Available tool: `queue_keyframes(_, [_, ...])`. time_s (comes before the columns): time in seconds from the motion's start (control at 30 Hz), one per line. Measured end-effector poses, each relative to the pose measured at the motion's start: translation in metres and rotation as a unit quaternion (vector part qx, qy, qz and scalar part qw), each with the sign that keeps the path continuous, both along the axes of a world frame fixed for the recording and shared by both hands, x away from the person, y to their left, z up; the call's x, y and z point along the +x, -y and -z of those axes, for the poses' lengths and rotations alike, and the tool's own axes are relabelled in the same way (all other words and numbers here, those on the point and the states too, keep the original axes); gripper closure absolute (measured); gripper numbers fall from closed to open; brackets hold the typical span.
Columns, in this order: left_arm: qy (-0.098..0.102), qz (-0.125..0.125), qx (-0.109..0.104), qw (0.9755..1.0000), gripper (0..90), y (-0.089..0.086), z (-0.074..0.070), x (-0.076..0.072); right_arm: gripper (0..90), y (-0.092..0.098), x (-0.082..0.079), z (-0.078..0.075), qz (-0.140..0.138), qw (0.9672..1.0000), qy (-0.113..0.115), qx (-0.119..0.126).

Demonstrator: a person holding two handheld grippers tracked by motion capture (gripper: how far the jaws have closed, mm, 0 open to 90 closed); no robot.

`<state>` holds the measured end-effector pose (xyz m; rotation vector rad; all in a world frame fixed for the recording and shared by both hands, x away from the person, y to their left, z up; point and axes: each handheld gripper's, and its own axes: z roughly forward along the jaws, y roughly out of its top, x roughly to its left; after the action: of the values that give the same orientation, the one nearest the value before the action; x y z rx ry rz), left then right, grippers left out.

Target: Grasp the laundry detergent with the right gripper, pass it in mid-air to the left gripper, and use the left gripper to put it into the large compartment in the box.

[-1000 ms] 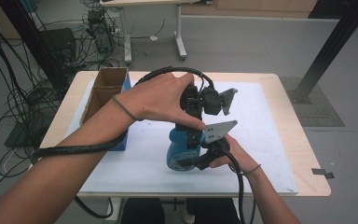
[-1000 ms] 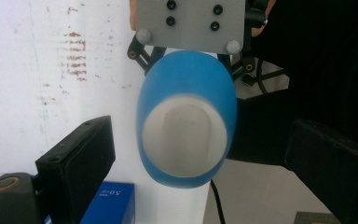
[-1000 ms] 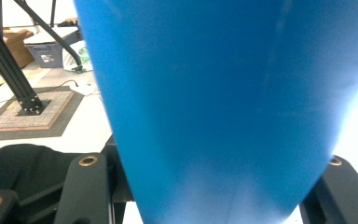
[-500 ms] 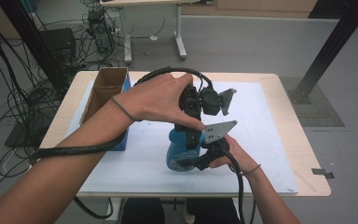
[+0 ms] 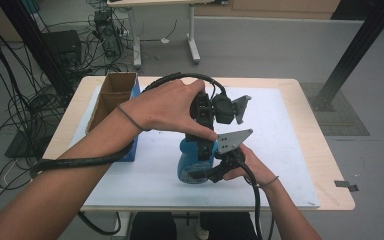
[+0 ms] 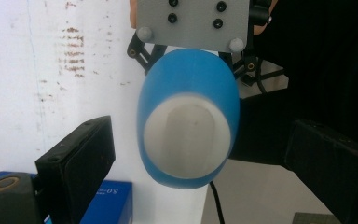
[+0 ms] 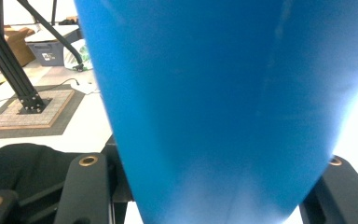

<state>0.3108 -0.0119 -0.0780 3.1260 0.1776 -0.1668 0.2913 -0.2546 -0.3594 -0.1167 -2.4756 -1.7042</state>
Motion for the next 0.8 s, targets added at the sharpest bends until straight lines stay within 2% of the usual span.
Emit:
queue_keyframes(0.5, [0.0,0.003,0.003,1.0,10.4,0.0,0.007,0.0,41.6,-0.002,0.0,-0.002,0.0,1.0,-0.002,0.001])
queue_keyframes(0.8, [0.005,0.004,0.014,0.9999,9.5,0.006,0.015,-0.002,41.6,-0.002,0.0,-0.003,-0.003,1.0,0.001,0.0])
